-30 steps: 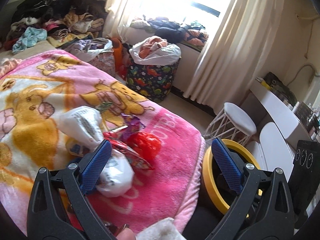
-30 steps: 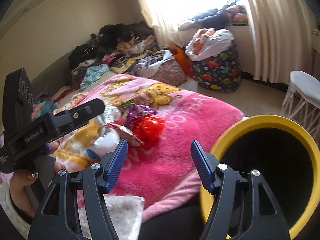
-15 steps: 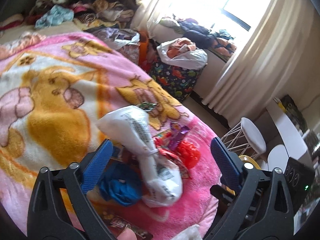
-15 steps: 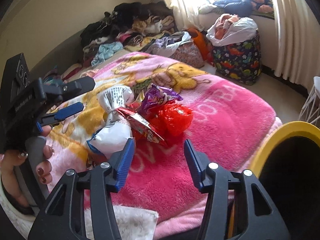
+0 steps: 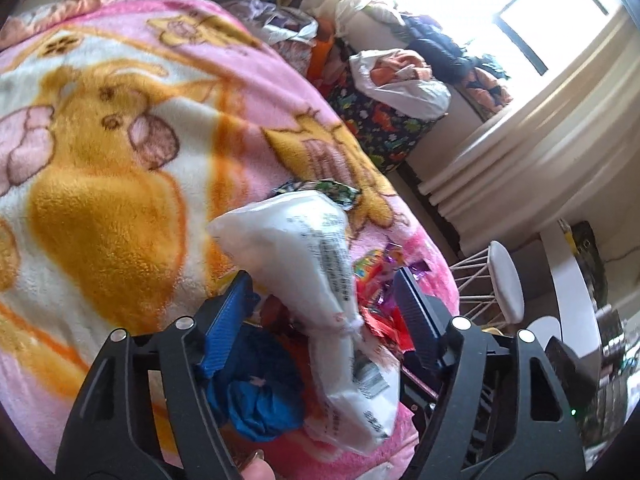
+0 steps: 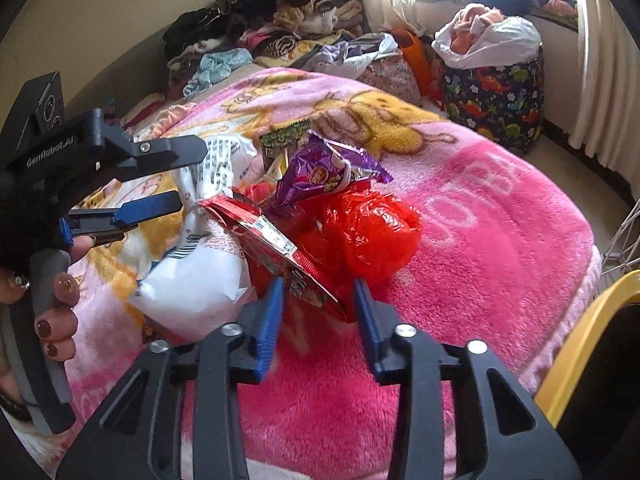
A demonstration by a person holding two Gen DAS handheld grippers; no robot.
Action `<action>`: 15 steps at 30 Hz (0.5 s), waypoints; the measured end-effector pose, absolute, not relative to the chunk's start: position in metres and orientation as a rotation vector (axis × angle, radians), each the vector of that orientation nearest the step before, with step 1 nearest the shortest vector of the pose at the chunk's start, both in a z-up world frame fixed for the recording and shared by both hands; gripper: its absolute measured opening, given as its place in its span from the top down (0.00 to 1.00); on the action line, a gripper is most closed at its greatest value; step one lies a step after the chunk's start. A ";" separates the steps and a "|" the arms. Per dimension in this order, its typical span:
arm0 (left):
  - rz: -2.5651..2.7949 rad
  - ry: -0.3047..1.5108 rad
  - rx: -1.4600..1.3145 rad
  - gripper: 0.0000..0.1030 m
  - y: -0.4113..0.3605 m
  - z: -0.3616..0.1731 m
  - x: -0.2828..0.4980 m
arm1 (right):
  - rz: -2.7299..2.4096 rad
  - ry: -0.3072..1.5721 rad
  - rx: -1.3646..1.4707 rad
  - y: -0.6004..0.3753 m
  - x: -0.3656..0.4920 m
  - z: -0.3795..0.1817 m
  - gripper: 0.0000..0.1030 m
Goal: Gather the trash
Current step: 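Grasp the white plastic bag with the left tool while the right tool grasps the red wrapper, then carry the white bag and red wrapper in both tools over the bin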
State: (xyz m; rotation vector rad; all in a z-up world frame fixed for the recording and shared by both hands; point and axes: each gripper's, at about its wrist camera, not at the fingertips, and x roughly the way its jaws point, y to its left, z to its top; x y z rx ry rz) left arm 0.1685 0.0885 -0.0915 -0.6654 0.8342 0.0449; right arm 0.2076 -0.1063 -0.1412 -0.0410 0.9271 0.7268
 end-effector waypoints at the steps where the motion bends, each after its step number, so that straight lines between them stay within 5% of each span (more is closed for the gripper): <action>1: 0.049 0.845 -0.672 0.41 0.090 -0.094 0.171 | 0.741 0.937 -0.041 -0.105 0.208 -0.142 0.79; 9: 0.041 0.873 -0.701 0.66 0.091 -0.102 0.173 | 0.794 0.910 -0.022 -0.107 0.189 -0.133 0.94; 15: -0.012 0.807 -0.707 0.71 0.086 -0.086 0.161 | 0.784 0.876 0.032 -0.126 0.170 -0.124 0.95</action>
